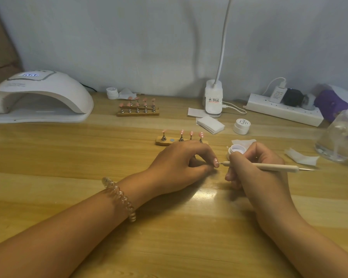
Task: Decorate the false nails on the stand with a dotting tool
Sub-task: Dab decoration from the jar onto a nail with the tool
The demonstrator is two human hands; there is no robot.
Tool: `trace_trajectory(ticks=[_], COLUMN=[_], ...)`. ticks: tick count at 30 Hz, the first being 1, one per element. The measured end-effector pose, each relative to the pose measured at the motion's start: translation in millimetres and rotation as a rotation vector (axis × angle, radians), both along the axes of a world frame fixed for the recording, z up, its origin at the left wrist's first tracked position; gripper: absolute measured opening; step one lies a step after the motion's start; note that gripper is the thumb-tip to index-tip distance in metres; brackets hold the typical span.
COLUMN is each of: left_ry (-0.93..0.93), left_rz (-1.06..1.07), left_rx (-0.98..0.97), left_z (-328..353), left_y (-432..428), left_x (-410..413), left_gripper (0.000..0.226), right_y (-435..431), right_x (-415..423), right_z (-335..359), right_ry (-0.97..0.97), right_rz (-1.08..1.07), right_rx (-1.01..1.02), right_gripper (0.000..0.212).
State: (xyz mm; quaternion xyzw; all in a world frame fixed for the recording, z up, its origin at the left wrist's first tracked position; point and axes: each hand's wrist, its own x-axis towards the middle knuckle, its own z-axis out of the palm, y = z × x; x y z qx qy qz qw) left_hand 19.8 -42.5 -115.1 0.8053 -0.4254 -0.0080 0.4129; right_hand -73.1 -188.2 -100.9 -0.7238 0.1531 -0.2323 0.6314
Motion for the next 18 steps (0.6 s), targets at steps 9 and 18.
trace_trajectory(ticks=[9,18], left_ry=[0.002,0.006], left_rz=[-0.006,-0.002], left_rx=[0.0,0.003], left_z=[-0.6,-0.3], left_y=[-0.3,0.5], left_x=[0.1,0.4], left_gripper=[0.01,0.01], right_y=[-0.3,-0.3], right_x=[-0.7,-1.0], right_z=[0.1,0.1], right_ry=[0.011,0.024], right_rz=[0.004,-0.002], right_rx=[-0.011,-0.028], right_gripper=[0.018,0.018])
